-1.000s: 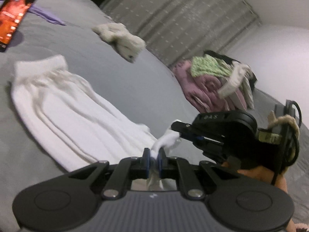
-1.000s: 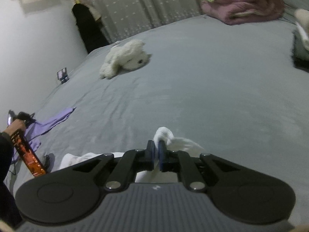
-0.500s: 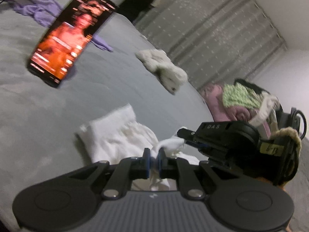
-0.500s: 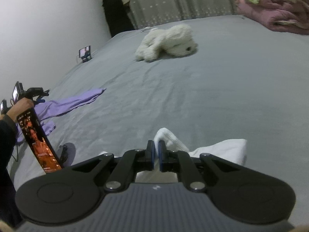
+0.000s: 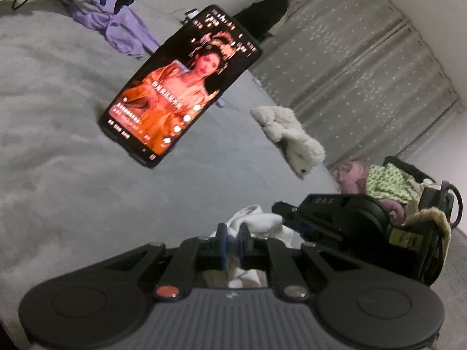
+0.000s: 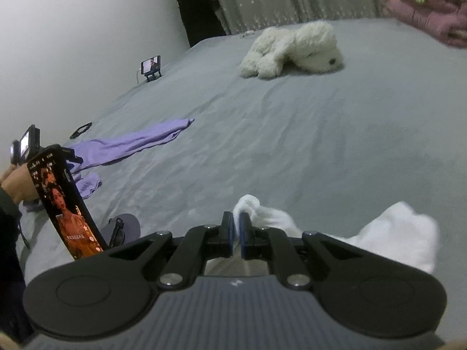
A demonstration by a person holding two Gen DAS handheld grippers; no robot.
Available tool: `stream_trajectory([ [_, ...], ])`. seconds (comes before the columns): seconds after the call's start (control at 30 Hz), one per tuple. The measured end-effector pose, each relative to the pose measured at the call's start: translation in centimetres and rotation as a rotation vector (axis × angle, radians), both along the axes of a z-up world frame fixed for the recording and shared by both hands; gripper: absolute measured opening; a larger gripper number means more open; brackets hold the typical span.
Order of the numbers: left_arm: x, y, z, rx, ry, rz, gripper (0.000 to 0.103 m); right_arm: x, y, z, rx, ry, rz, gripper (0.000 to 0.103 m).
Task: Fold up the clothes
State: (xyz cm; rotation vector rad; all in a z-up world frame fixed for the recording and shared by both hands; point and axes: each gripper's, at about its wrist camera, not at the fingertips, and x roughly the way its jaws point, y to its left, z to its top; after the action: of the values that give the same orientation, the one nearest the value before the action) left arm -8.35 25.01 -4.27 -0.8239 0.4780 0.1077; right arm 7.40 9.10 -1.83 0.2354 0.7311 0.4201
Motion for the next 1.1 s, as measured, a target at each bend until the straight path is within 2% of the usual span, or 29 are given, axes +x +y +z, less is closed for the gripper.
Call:
stream_trajectory([
  [0.1,-0.5,0.1,0.6,0.034,0.011,0.011,0.014,-0.1,-0.4,0.2,0.025,-0.007,0.012,0.015],
  [0.13,-0.7,0.2,0.9,0.047,0.011,0.018,0.017,-0.3,-0.8,0.6,0.03,-0.016,0.017,0.021],
  [0.17,-0.8,0.3,1.2,0.061,0.011,0.024,0.023,-0.6,-1.3,0.9,0.033,-0.03,0.019,0.035],
  [0.2,-1.0,0.4,1.5,0.073,0.012,0.028,0.026,-1.0,-1.8,1.3,0.031,-0.045,0.017,0.041],
  [0.23,-1.1,0.4,1.8,0.082,0.013,0.028,0.026,-1.4,-2.4,1.6,0.027,-0.058,0.016,0.042],
  [0.47,-0.6,-1.3,3.5,0.177,0.018,-0.028,0.027,-4.6,-7.5,2.0,0.025,-0.086,-0.02,0.042],
  [0.67,1.9,-3.4,5.1,0.313,0.034,-0.142,0.027,-7.1,-10.2,0.7,-0.015,-0.11,-0.018,0.042],
  [0.8,4.7,-4.9,5.9,0.444,0.063,-0.226,0.027,-7.2,-10.9,-0.2,-0.029,-0.105,-0.034,0.042],
  [0.93,7.8,-5.5,6.1,0.577,0.11,-0.298,0.032,-6.3,-12.4,-1.1,0.046,-0.057,-0.081,0.042],
  [1.1,10.7,-4.9,4.3,0.605,0.158,-0.343,0.034,-4.7,-13.9,-2.2,0.192,0.013,-0.143,0.042],
])
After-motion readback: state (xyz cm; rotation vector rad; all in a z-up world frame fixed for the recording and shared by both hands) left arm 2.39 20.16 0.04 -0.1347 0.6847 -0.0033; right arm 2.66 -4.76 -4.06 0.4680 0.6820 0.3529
